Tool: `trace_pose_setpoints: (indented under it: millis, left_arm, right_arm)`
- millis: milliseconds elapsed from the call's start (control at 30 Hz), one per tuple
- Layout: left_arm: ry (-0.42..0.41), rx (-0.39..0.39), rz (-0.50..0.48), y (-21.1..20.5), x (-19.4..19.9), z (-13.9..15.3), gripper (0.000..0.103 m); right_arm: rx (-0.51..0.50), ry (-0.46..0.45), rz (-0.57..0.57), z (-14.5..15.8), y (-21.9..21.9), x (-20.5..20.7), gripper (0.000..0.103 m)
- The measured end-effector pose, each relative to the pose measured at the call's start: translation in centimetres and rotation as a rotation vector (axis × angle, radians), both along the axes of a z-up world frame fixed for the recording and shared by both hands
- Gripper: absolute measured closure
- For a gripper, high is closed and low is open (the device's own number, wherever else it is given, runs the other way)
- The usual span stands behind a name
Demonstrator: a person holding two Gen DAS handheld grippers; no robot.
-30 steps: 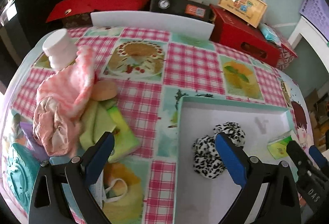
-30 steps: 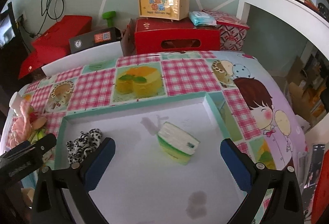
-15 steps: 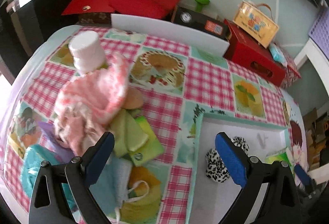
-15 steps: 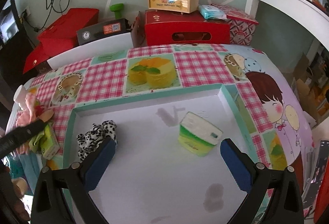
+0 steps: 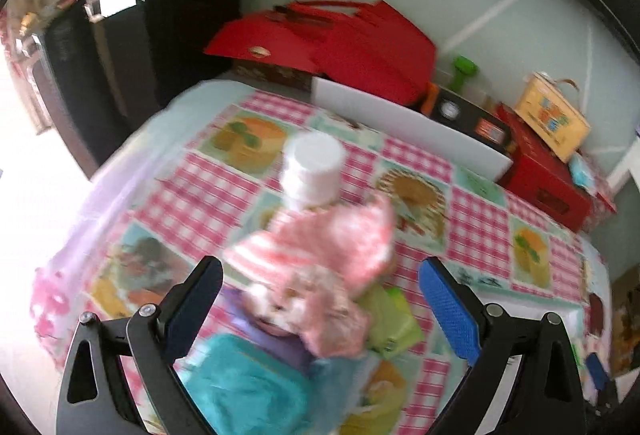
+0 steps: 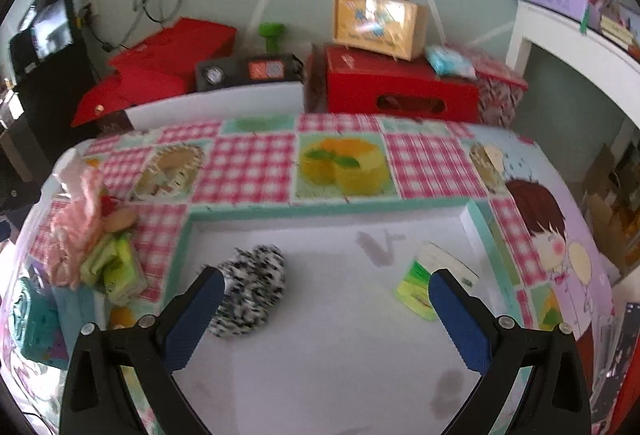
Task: Organize soft objects
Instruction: 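Move both tools toward the pink knitted cloth and pile of soft items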
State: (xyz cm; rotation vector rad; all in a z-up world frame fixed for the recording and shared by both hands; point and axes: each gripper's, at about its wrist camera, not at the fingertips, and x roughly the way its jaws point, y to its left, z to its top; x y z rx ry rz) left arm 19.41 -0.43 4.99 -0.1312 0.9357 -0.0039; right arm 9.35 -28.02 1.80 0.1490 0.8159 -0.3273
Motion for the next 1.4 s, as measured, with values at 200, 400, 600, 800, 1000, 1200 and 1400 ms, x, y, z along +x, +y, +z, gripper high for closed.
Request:
trace_pose_setpoints:
  millis: [200,400,600,800,1000,1200,1400]
  left_arm:
    - [-0.030,0.026,0.082,3.2,0.0,0.4,0.005]
    - [-0.010,-0.011,0.120,4.6,0.4,-0.5,0.005]
    - [0.001,-0.050,0.159,6.3,0.8,-1.3,0.005]
    - [-0.006,-0.192,0.208,9.3,1.2,-2.2,0.005]
    - [0.031,-0.239,0.228,11.1,1.8,-3.3,0.005]
    - [0.114,-0.180,0.220,11.6,2.7,-5.0,0.005]
    - [0.131,-0.179,0.188,11.5,2.9,-5.5,0.005]
  right_arm:
    - [0.066,-0.060,0.080,0.4,2.4,0.7,0.000]
    - [0.122,-0.057,0.149,-0.1,4.8,1.3,0.000]
    - [0.130,-0.033,0.190,-0.7,6.8,2.4,0.000]
    - [0.128,0.006,0.211,-1.5,8.1,3.7,0.000]
    - [0.131,0.033,0.264,-1.7,10.2,5.6,0.000]
    - [0.154,0.042,0.365,-1.6,12.8,7.0,0.000]
    - [0.214,0.042,0.420,-1.3,14.3,8.3,0.000]
